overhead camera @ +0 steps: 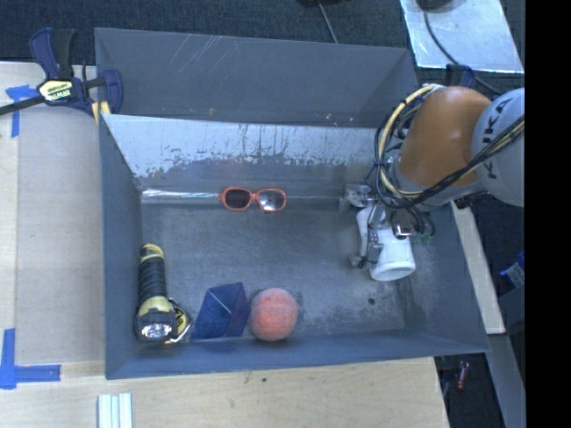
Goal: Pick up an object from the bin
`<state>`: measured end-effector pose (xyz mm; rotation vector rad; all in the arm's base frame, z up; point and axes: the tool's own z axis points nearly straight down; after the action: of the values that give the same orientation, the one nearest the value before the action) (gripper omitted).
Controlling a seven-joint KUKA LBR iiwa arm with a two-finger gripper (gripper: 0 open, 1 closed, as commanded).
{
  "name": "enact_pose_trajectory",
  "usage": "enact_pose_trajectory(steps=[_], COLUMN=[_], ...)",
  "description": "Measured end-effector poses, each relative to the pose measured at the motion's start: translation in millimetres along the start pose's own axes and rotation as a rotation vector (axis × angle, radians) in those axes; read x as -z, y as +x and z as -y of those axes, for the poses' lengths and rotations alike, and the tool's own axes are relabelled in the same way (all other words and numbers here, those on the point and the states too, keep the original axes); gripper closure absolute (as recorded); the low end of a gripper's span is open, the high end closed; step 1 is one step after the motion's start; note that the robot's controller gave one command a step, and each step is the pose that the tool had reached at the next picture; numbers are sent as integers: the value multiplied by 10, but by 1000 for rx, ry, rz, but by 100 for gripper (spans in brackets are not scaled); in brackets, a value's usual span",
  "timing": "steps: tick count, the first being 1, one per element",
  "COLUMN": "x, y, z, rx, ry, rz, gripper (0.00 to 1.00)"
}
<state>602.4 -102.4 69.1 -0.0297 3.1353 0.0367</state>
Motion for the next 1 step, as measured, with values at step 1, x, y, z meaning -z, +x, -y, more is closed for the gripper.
enact_pose_trajectory(steps=[1], x=[110], y=[29], z=[70], rx=[287], ry=[6], rz=[9], gripper=[0])
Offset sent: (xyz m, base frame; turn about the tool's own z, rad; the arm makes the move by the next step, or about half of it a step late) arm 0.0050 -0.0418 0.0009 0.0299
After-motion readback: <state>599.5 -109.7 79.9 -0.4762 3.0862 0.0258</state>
